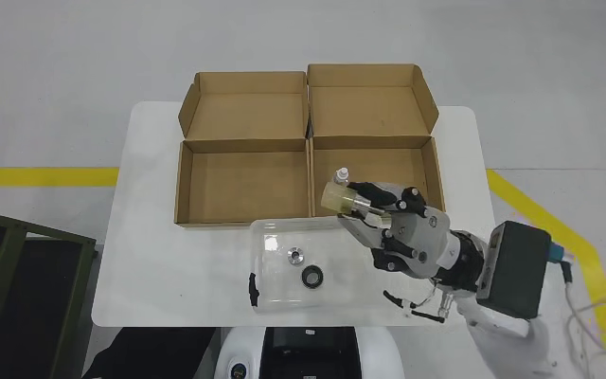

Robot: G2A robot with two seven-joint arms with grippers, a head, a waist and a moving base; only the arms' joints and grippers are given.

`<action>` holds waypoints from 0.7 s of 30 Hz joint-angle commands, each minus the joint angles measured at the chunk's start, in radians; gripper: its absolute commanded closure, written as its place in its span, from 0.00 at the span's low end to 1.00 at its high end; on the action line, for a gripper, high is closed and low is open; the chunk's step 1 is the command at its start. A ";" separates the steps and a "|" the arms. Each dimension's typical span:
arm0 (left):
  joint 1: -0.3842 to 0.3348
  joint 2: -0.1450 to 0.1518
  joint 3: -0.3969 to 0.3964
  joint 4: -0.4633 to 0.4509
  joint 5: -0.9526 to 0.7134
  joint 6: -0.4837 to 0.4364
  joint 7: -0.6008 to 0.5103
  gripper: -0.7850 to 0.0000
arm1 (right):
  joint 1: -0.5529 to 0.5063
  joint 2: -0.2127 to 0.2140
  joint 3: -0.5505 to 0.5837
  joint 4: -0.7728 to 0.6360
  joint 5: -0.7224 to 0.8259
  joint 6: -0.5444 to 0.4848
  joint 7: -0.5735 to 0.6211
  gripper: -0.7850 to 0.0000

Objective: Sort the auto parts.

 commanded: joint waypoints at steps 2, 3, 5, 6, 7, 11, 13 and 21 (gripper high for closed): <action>0.000 0.000 0.000 0.000 0.000 0.000 0.000 0.00 | 0.003 -0.005 -0.046 -0.011 -0.038 0.025 0.006 1.00; 0.000 0.000 0.000 0.000 0.000 0.000 0.000 0.00 | 0.002 -0.008 -0.068 -0.013 -0.061 0.038 0.001 1.00; 0.000 0.000 0.000 0.000 0.000 0.000 0.000 0.00 | -0.001 -0.013 -0.105 -0.016 -0.104 0.062 -0.014 1.00; 0.000 0.000 0.000 0.000 0.000 0.000 0.000 0.00 | -0.005 -0.014 -0.118 -0.020 -0.125 0.071 -0.020 1.00; 0.000 0.000 0.000 0.000 0.000 0.000 0.000 0.00 | -0.011 -0.015 -0.125 -0.026 -0.145 0.078 -0.024 1.00; 0.000 0.000 0.000 0.000 0.000 0.000 0.000 0.00 | -0.056 -0.013 -0.130 -0.048 -0.203 0.085 -0.005 1.00; 0.000 0.000 0.000 0.000 0.000 0.000 0.000 0.00 | -0.081 -0.011 -0.129 -0.057 -0.220 0.079 0.011 1.00; 0.000 0.000 0.000 0.000 0.000 0.000 0.000 0.00 | -0.218 0.004 -0.079 -0.042 -0.273 0.057 0.073 1.00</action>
